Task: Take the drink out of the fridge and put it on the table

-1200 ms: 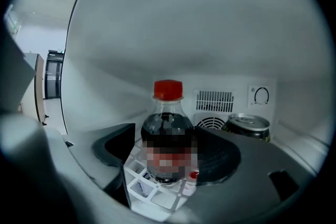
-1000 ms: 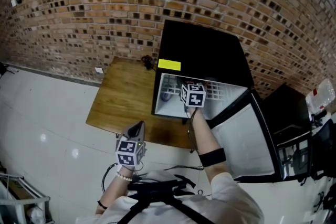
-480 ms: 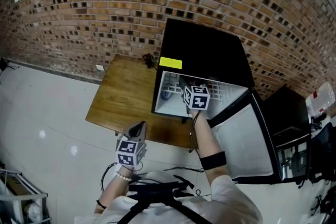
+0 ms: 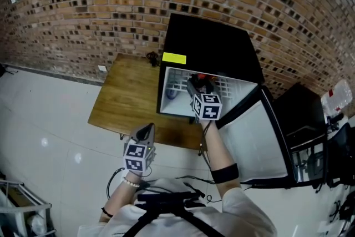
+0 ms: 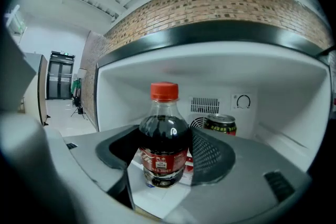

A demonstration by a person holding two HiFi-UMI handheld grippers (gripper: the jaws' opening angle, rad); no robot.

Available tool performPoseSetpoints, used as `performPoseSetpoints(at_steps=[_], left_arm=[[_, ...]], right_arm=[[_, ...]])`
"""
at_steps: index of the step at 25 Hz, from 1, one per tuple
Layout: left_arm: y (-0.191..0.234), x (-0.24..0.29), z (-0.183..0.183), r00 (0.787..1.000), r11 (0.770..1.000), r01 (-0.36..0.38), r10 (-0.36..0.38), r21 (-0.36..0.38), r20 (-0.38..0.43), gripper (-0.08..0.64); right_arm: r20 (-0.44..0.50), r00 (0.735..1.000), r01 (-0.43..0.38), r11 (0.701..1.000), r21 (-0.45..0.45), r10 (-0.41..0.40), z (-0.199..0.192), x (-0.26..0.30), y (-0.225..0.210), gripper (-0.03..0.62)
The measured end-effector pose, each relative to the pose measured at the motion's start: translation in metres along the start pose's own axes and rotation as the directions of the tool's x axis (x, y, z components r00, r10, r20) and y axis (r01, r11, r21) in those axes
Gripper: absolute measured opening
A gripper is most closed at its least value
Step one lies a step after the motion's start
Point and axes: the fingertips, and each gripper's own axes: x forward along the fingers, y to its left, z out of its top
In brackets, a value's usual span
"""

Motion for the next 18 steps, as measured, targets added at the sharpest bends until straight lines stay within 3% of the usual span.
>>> performPoseSetpoints(at_steps=[7,18], left_arm=[[-0.011,-0.001,-0.007,1.000,1.000,0.005,-0.005,0.002,-0.027,0.000],[-0.010,-0.017,-0.020,0.999,1.000,-0.006,0.006,-0.001,-0.035,0.000]], right_arm=[[0.002,0.999,-0.042,0.999,0.010,0.042,-0.029,-0.043,0.022,0.321],[-0.120,0.988,-0.096,0.994,0.043,0.100,-0.131,-0.067,0.068,0.321]])
